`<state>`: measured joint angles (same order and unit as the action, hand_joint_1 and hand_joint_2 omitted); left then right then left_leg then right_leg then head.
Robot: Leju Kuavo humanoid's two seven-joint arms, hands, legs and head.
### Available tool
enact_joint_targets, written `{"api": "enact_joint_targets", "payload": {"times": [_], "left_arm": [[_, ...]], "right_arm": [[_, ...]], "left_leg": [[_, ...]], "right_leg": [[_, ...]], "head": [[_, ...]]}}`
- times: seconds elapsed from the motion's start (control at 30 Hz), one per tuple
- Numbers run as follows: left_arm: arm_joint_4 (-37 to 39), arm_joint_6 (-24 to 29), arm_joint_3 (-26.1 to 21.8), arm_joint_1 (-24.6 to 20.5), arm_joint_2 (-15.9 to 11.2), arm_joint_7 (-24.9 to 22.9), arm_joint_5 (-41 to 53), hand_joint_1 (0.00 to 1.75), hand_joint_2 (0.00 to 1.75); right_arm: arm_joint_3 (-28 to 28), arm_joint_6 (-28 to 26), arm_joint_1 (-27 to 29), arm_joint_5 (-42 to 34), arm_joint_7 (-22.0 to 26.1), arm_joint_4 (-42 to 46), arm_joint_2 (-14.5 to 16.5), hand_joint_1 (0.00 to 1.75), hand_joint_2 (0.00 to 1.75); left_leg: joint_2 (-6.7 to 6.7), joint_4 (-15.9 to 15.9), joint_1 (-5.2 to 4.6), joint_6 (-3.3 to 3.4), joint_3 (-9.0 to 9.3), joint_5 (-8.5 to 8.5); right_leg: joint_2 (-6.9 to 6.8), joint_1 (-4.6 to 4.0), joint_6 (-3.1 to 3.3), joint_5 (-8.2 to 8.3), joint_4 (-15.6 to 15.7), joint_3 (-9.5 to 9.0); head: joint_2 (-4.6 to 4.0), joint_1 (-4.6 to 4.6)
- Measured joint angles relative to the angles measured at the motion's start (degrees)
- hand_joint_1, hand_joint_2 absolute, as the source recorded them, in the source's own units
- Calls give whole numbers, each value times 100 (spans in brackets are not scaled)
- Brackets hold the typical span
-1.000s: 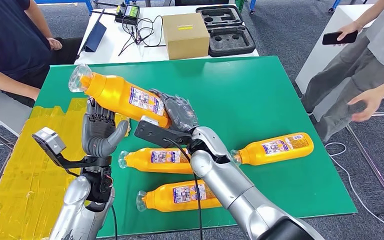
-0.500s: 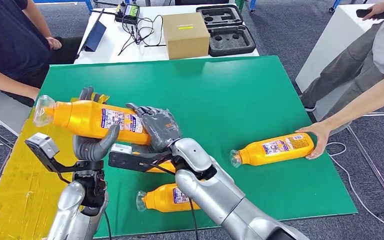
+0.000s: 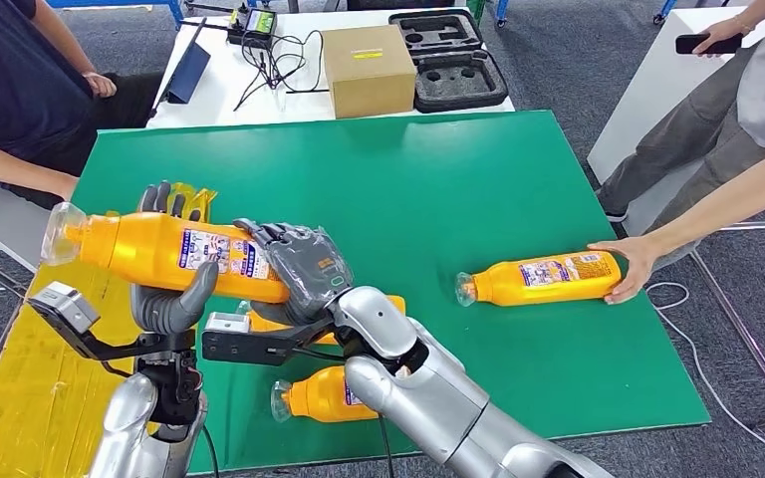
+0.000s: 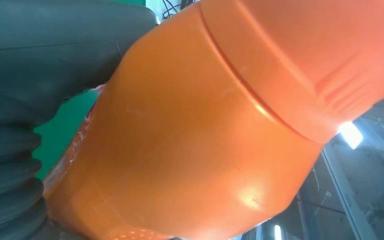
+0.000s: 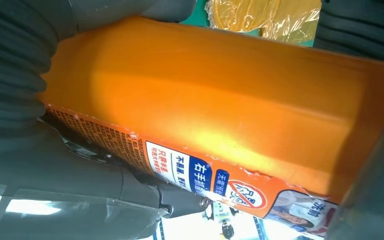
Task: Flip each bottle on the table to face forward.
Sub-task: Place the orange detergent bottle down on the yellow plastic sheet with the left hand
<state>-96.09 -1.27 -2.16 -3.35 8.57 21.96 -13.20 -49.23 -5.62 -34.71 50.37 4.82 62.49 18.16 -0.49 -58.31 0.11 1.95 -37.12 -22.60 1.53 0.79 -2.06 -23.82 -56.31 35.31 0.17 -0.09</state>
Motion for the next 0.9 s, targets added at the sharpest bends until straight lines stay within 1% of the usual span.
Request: {"api": "enact_joint_targets", "payload": {"times": [0.07, 0.1, 0.37, 0.7, 0.73, 0.77, 0.87, 0.9], "left_arm": [[-3, -8, 0, 7, 1, 8, -22, 151, 175], [-3, -16, 0, 9, 2, 13, -43, 175, 175], [-3, -176, -4, 50, 10, 76, -337, 175, 175], [-2, -199, -4, 83, 10, 122, -480, 175, 175], [-1, -200, -4, 88, 10, 127, -494, 175, 175], [1, -201, -4, 95, 10, 132, -509, 175, 175], [2, -198, -2, 103, 11, 137, -540, 175, 175], [2, -192, -3, 95, 13, 131, -545, 175, 175]], "right_arm": [[-7, 6, 0, -18, 5, 10, -7, 175, 175], [-11, 9, 0, -29, 7, 13, -9, 175, 175], [-71, 9, -5, -139, 86, 15, -38, 175, 175], [-91, -2, 23, -176, 143, 15, -57, 175, 175], [-91, -3, 30, -178, 143, 15, -58, 172, 175], [-91, -6, 36, -179, 145, 15, -62, 128, 175], [-97, -16, 50, -179, 168, 14, -76, 0, 44], [-105, -17, 62, -188, 188, 14, -79, 0, 0]], "left_leg": [[0, 0, 0, 0, 0, 0], [0, 0, 0, 0, 0, 0], [0, 0, 0, 0, 0, 0], [1, 0, 0, 0, 0, 0], [1, 0, 0, 0, 0, 0], [1, 0, 0, 0, 0, 0], [1, 0, 0, 0, 0, 0], [1, 0, 0, 0, 0, 0]], "right_leg": [[0, 0, 0, 0, 0, 0], [0, 0, 0, 0, 0, 0], [0, 0, 0, 0, 0, 1], [0, 0, 0, 0, 0, 2], [0, 0, 0, 0, 0, 2], [0, 0, 0, 0, 0, 2], [0, 0, 0, 0, 0, 3], [0, 0, 0, 0, 0, 3]], "head": [[0, 0], [0, 0], [0, 0], [0, 0], [0, 0], [0, 0], [0, -1], [0, 0]]}}
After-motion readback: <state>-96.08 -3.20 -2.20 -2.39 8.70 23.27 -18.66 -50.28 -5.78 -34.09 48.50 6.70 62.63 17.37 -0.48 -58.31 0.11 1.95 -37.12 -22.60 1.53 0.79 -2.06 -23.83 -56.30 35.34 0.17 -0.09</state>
